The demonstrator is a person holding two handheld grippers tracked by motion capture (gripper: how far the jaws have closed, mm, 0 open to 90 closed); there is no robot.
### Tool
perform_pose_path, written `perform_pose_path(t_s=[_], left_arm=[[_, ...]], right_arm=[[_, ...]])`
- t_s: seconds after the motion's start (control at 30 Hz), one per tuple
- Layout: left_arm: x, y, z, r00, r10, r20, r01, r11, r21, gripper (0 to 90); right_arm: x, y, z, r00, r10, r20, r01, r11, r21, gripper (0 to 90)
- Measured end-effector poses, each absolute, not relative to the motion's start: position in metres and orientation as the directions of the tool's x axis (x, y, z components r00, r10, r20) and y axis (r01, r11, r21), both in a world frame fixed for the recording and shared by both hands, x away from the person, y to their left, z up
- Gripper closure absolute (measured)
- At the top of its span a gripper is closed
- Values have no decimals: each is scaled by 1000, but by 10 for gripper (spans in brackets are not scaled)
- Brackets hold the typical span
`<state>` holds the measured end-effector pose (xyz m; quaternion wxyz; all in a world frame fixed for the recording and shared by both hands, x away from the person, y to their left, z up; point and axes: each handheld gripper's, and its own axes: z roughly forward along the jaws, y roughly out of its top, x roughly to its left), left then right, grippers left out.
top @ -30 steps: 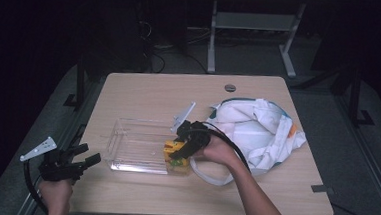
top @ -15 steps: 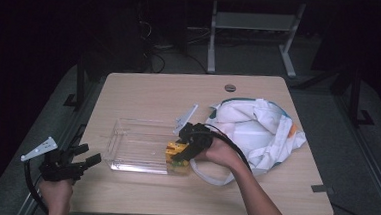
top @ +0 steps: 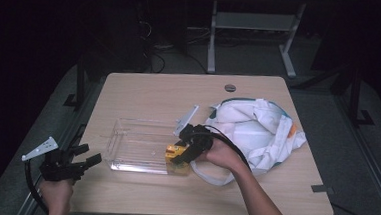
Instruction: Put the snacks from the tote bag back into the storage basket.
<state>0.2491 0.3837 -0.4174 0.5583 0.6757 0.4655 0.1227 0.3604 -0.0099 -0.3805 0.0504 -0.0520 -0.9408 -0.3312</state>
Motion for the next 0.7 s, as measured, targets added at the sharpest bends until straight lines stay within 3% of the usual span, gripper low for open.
perform_pose_path(t_s=[0.7], left_arm=[[251, 382, -418, 540, 763, -355, 500, 48, 865, 126]], right_arm=[[357, -12, -378, -987, 94, 130, 155, 767, 622, 387]])
